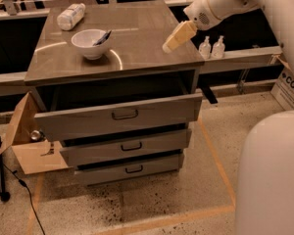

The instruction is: Pick rxbar blueberry from white bowl and place on counter

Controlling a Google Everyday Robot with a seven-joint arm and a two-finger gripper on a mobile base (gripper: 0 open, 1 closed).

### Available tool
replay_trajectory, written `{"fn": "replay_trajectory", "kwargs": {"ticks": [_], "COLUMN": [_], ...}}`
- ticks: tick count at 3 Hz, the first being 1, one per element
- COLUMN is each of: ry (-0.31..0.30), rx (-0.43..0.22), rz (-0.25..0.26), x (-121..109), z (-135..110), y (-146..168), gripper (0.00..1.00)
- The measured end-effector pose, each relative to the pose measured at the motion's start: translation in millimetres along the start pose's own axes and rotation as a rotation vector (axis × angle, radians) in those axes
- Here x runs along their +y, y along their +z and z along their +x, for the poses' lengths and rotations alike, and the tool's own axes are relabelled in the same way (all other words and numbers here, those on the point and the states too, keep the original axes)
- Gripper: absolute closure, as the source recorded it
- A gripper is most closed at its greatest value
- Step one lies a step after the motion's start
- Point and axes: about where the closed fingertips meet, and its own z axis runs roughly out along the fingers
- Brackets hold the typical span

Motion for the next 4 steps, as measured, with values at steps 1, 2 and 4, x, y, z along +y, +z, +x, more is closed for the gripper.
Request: {"fn": "replay_trajectory", "kwargs": {"ticks": [1, 2, 4], "ry": [0.000, 0.037, 0.128], "rx": [-0.001, -0.030, -0.212], "rz": [0.002, 0.005, -0.076], "x": [0, 2, 22], "z": [0, -4, -45], "y": [-2, 9, 63], "gripper": [0.00, 0.00, 0.00]}}
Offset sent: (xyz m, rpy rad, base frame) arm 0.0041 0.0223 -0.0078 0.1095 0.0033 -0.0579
